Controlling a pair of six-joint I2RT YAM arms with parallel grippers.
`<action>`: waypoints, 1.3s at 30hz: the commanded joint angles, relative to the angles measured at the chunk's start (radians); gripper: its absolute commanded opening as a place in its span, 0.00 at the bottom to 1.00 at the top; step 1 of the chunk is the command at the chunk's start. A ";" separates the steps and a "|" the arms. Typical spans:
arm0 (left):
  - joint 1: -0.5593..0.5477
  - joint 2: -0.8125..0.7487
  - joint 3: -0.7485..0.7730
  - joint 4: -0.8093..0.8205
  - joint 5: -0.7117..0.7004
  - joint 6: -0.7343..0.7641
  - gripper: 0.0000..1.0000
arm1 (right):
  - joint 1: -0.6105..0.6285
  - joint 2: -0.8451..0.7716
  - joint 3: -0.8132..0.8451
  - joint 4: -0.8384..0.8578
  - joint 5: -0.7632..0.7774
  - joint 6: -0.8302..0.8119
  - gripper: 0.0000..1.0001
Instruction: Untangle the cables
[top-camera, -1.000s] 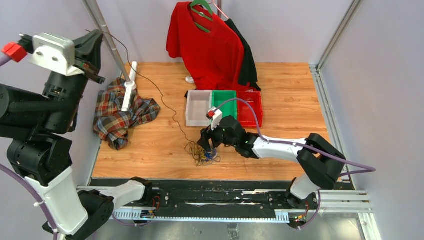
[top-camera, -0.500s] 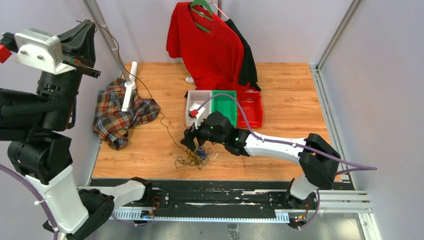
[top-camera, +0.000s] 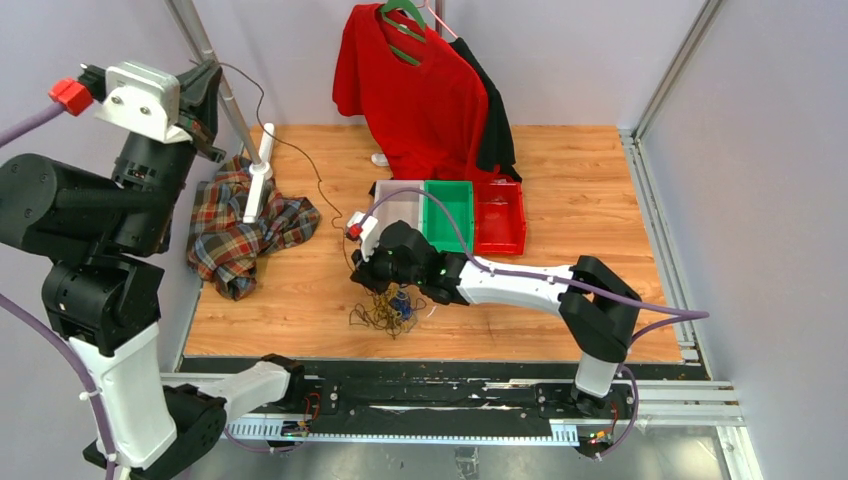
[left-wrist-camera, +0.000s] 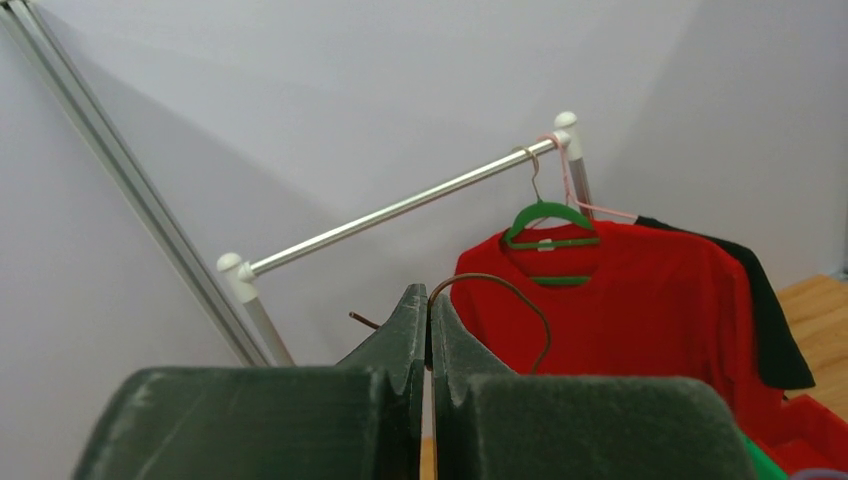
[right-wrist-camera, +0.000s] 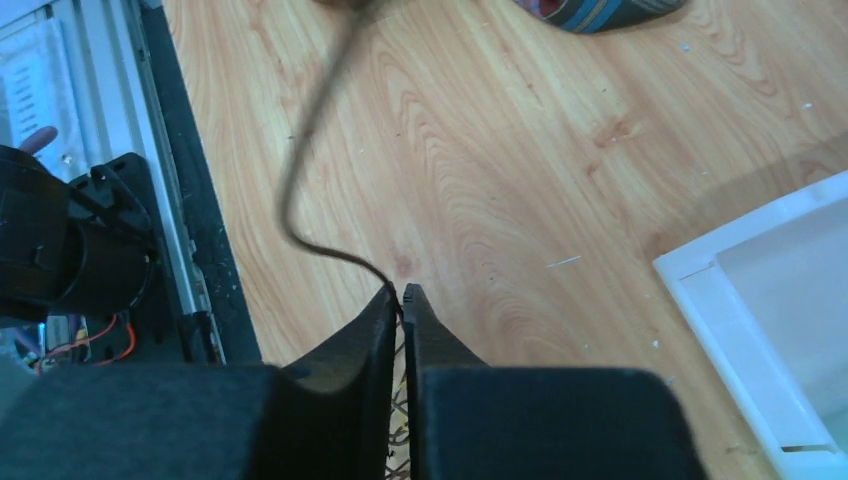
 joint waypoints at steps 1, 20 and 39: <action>-0.007 -0.089 -0.138 -0.012 -0.038 -0.011 0.01 | -0.011 -0.034 0.045 -0.018 0.044 -0.017 0.01; -0.007 -0.680 -1.402 0.133 0.318 -0.323 0.18 | -0.074 -0.217 -0.060 0.110 -0.033 0.136 0.01; -0.007 -0.634 -1.534 0.292 0.485 -0.375 0.53 | -0.074 -0.271 0.033 0.121 -0.156 0.242 0.01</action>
